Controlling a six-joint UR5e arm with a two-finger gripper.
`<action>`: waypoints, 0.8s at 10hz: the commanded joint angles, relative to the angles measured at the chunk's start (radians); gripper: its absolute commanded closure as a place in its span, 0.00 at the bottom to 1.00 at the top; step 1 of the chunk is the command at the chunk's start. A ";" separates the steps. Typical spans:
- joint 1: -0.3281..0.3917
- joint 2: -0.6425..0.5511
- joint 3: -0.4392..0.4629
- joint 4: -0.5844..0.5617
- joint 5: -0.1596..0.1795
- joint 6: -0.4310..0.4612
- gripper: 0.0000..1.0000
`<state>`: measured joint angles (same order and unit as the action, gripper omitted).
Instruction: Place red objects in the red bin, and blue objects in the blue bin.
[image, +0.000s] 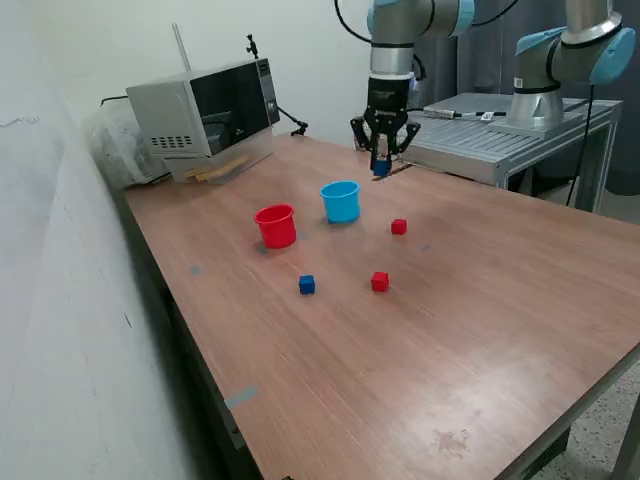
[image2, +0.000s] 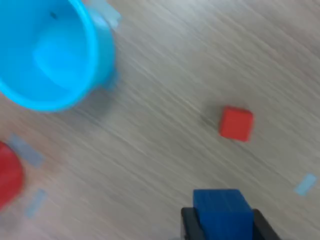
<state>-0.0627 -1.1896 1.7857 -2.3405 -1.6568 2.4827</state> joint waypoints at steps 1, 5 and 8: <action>-0.182 -0.056 0.020 0.044 -0.001 0.004 1.00; -0.243 -0.016 0.028 0.053 0.005 0.002 1.00; -0.243 0.028 0.014 0.050 0.023 0.002 1.00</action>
<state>-0.2946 -1.2006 1.8094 -2.2898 -1.6500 2.4849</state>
